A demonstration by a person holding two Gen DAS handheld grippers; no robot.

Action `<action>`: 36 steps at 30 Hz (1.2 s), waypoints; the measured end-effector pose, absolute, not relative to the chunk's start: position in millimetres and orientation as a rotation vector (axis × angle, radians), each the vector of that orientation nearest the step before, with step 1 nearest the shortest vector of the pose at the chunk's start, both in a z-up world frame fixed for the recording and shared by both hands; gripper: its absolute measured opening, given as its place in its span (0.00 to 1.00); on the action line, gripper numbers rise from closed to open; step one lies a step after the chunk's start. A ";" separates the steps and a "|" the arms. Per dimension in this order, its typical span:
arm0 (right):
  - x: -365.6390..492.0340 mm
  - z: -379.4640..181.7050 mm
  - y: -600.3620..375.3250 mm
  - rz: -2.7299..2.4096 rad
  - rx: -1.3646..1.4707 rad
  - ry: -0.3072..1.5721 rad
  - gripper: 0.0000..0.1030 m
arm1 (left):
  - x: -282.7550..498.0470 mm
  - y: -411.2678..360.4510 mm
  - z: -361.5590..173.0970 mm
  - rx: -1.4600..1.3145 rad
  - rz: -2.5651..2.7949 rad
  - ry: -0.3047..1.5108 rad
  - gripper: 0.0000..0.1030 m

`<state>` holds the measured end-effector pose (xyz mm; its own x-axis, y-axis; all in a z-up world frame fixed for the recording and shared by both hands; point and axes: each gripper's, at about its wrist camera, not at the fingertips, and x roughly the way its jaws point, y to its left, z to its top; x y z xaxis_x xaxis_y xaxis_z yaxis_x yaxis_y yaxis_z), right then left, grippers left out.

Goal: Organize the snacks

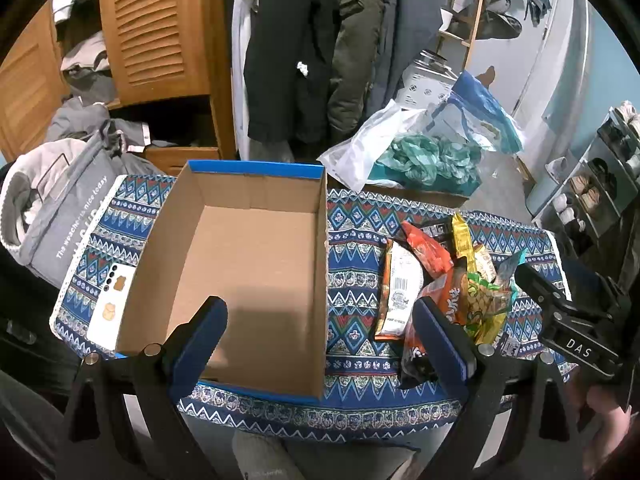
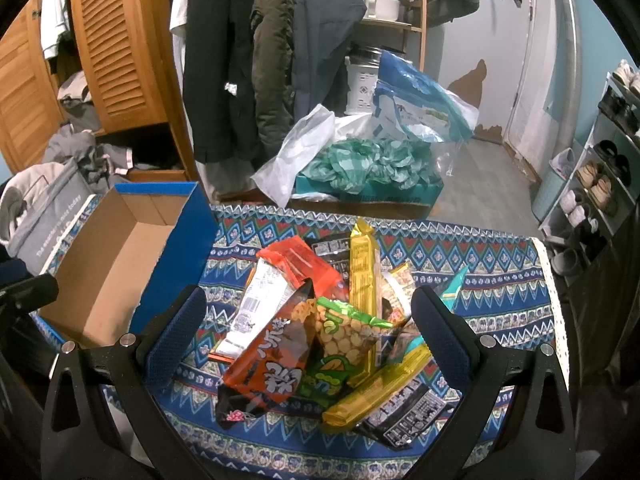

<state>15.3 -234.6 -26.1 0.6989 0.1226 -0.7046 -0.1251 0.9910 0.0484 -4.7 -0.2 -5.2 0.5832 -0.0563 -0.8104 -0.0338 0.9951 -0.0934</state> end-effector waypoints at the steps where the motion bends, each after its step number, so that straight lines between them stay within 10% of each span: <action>1: 15.1 -26.0 -234.2 0.138 -0.003 0.785 0.98 | -4.2 -0.4 -5.1 -0.101 -0.012 0.948 0.92; 36: 16.4 -24.3 -235.3 0.139 0.003 0.792 0.98 | -8.0 -3.2 -11.3 -0.092 -0.003 0.954 0.92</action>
<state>16.4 -235.3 -24.3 0.6935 0.1260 -0.7093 -0.1237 0.9908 0.0551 -8.0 -3.2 -11.3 0.5784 -0.0434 -0.8146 -0.0377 0.9961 -0.0799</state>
